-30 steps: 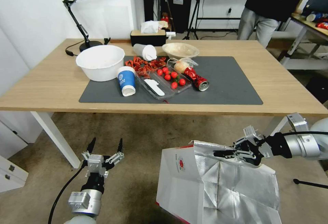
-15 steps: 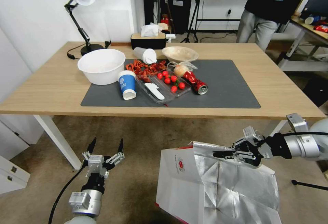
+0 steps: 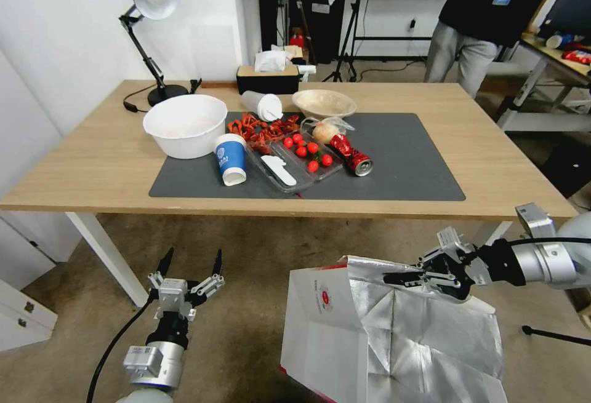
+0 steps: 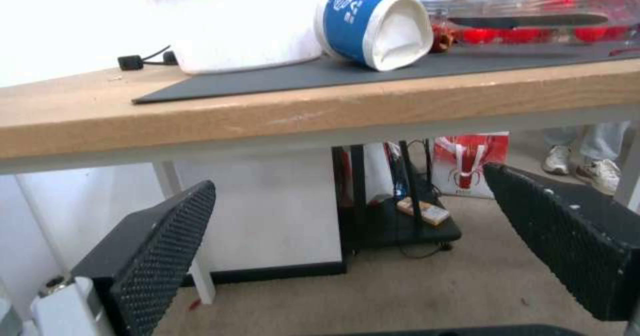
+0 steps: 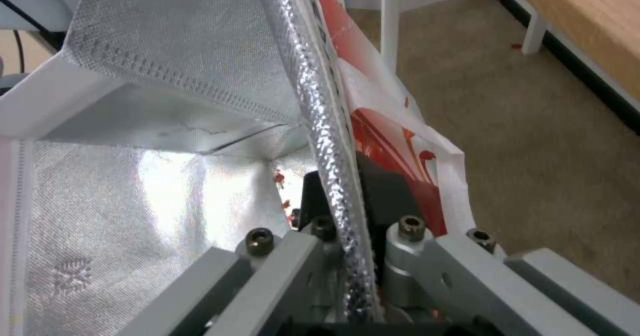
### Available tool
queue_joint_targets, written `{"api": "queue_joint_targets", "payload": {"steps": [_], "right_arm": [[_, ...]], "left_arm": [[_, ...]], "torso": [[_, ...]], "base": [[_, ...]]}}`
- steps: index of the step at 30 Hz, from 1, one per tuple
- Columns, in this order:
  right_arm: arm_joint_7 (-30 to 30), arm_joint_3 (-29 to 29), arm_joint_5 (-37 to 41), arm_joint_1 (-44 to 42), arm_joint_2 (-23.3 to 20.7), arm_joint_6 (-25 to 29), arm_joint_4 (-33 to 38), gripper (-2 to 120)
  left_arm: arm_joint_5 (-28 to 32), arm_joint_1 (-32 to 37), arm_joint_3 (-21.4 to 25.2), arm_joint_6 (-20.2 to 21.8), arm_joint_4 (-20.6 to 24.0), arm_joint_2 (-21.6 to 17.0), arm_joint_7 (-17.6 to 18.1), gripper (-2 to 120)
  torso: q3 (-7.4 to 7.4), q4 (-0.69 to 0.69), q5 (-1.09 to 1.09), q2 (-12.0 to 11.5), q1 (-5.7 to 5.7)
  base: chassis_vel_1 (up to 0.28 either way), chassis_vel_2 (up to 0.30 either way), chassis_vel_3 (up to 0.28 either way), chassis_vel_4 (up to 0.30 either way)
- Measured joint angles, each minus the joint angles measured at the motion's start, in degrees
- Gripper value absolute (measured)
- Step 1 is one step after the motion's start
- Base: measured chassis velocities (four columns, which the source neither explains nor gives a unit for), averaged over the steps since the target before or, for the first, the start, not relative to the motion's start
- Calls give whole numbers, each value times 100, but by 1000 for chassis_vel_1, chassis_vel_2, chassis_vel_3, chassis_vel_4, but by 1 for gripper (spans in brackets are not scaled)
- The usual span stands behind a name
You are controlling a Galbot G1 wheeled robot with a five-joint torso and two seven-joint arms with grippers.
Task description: Pick up the food delivery bag from the floor and place it on the table.
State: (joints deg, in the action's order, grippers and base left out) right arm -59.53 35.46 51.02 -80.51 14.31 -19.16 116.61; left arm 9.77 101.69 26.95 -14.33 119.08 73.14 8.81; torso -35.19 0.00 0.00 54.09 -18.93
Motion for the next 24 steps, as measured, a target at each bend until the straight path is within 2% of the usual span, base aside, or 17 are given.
{"api": "queue_joint_targets", "payload": {"steps": [24], "right_arm": [[1,5,-1,-2,11,-1,-3,0]], "left_arm": [[-40,9,10,-20,11,8,-24,100]], "torso": [[-364,0,0,646,-280]], "base": [[0,0,0,0]]}}
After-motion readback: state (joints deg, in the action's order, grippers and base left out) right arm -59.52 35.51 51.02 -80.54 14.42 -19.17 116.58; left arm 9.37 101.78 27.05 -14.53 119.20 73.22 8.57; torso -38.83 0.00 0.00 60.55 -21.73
